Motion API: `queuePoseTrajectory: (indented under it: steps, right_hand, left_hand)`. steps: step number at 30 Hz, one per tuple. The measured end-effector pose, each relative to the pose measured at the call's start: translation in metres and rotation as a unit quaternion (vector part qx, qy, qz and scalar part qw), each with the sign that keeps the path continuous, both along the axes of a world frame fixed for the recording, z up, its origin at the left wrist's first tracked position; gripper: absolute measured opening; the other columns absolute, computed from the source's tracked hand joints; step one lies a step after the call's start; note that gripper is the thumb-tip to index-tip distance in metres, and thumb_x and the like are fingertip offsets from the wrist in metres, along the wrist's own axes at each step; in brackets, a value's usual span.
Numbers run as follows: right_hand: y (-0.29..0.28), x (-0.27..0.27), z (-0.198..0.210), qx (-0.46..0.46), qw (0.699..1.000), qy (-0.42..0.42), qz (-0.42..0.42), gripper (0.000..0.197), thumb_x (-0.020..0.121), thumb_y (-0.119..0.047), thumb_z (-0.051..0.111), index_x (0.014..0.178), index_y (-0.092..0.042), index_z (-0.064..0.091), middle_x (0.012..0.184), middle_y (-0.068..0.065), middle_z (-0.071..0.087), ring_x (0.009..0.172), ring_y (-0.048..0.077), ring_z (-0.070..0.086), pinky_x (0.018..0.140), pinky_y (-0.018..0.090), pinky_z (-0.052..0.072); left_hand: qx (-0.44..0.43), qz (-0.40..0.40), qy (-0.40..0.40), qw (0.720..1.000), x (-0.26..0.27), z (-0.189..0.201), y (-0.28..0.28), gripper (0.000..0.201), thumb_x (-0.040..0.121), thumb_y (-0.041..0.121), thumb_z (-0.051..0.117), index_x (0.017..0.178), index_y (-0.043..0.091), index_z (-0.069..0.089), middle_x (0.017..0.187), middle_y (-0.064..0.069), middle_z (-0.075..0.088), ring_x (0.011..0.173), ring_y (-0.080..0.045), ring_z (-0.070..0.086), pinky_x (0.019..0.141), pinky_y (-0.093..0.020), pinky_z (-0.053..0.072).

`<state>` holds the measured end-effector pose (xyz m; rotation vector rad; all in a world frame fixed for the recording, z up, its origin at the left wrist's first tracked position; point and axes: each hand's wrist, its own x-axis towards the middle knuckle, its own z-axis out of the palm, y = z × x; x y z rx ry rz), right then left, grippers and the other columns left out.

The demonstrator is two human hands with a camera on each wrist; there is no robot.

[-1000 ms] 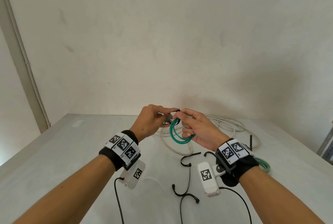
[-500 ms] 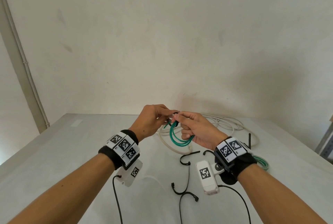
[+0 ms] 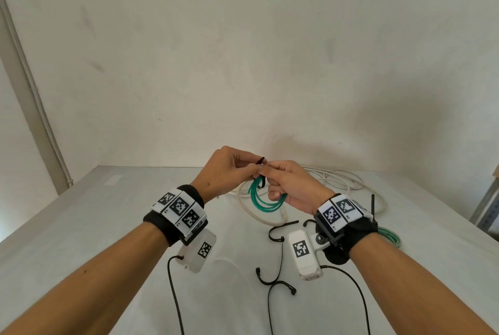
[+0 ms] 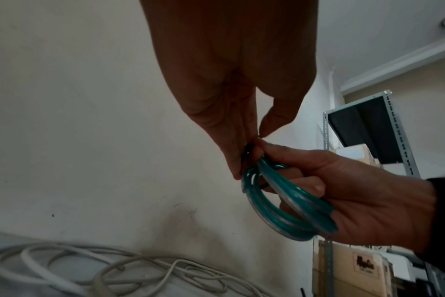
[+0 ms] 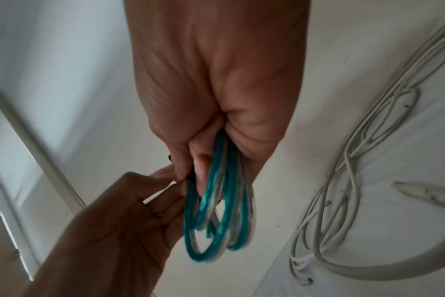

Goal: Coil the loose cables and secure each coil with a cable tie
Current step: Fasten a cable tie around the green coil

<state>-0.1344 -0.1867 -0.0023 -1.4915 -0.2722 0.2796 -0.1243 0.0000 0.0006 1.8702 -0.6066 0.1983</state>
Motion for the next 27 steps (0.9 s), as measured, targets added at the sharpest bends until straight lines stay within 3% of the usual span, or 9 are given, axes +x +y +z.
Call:
queuePoseTrajectory:
  steps: [4,6,8,12,16,19,22,24,27]
  right_hand:
    - [0.005,0.001,-0.002,0.001,1.0,0.001,-0.013,0.037,0.105,-0.016,0.058,0.126,0.015,0.056,0.061,-0.003,0.032,0.05,0.009,0.023,0.047,0.021,0.033]
    - [0.006,0.0,-0.004,0.003,1.0,0.009,-0.028,0.03,0.105,-0.014,0.059,0.128,0.004,0.053,0.054,-0.007,0.039,0.048,0.009,0.025,0.046,0.022,0.033]
    - [0.004,-0.003,-0.006,0.009,1.0,0.016,-0.026,0.03,0.105,-0.016,0.06,0.131,-0.007,0.05,0.052,-0.008,0.035,0.048,0.01,0.024,0.046,0.022,0.033]
    - [0.002,-0.006,-0.006,-0.003,1.0,0.013,0.008,0.027,0.107,-0.023,0.055,0.134,-0.02,0.054,0.063,-0.004,0.019,0.052,0.011,0.019,0.046,0.021,0.03]
    - [0.002,-0.007,-0.009,-0.047,0.998,0.028,0.013,0.028,0.107,-0.03,0.055,0.129,-0.015,0.061,0.064,-0.004,0.02,0.051,0.011,0.019,0.047,0.022,0.028]
    - [0.0,-0.008,-0.01,-0.074,0.997,0.028,0.025,0.03,0.107,-0.032,0.056,0.124,-0.01,0.064,0.063,-0.004,0.02,0.052,0.012,0.017,0.048,0.022,0.028]
    - [-0.002,-0.006,-0.006,-0.072,0.997,0.023,0.019,0.032,0.108,-0.032,0.053,0.123,-0.006,0.065,0.063,-0.004,0.02,0.053,0.013,0.016,0.048,0.023,0.029]
    - [-0.003,-0.003,-0.004,-0.048,0.999,0.015,0.001,0.034,0.11,-0.031,0.049,0.122,-0.004,0.064,0.063,-0.004,0.019,0.052,0.012,0.017,0.048,0.023,0.03]
    - [-0.003,-0.003,-0.002,0.016,1.0,0.015,-0.016,0.029,0.11,-0.029,0.048,0.118,-0.009,0.068,0.074,0.002,0.011,0.052,0.012,0.016,0.047,0.023,0.03]
  left_hand:
    - [-0.004,0.045,-0.035,0.998,0.003,-0.002,-0.005,0.014,0.097,0.018,0.071,0.093,0.009,0.08,0.084,-0.009,0.078,0.082,-0.025,0.075,0.086,-0.041,0.062]
    - [0.034,0.083,-0.088,0.992,0.005,-0.003,-0.008,0.012,0.095,0.019,0.073,0.092,0.012,0.082,0.091,-0.001,0.078,0.087,-0.014,0.074,0.084,-0.032,0.059]
    - [0.033,0.088,-0.114,0.989,0.006,-0.002,-0.009,0.009,0.093,0.019,0.075,0.094,0.014,0.083,0.098,0.003,0.072,0.091,-0.009,0.07,0.085,-0.027,0.057]
    - [-0.018,0.097,-0.107,0.989,0.002,-0.008,-0.014,0.01,0.094,0.018,0.074,0.098,0.017,0.083,0.091,0.003,0.074,0.086,-0.016,0.071,0.083,-0.036,0.059]
    - [-0.107,0.128,-0.075,0.983,0.002,-0.007,-0.016,0.009,0.093,0.018,0.076,0.096,0.015,0.084,0.093,0.004,0.075,0.088,-0.009,0.071,0.076,-0.023,0.053]
    - [-0.132,0.119,-0.057,0.982,0.002,0.004,-0.009,0.012,0.091,0.019,0.078,0.097,0.011,0.083,0.095,0.0,0.078,0.09,-0.009,0.072,0.082,-0.023,0.054]
    - [-0.143,0.08,-0.028,0.986,-0.003,0.01,-0.009,0.012,0.093,0.02,0.076,0.097,0.012,0.083,0.096,-0.003,0.079,0.082,-0.005,0.068,0.078,-0.02,0.052]
    - [-0.131,0.06,0.011,0.99,-0.006,0.011,-0.01,0.013,0.096,0.027,0.071,0.1,0.019,0.081,0.102,-0.005,0.077,0.089,-0.008,0.067,0.081,-0.023,0.055]
    - [-0.081,0.025,0.137,0.987,-0.009,0.006,-0.011,0.029,0.098,0.036,0.068,0.125,0.024,0.066,0.117,-0.011,0.071,0.105,-0.017,0.072,0.095,-0.037,0.06]
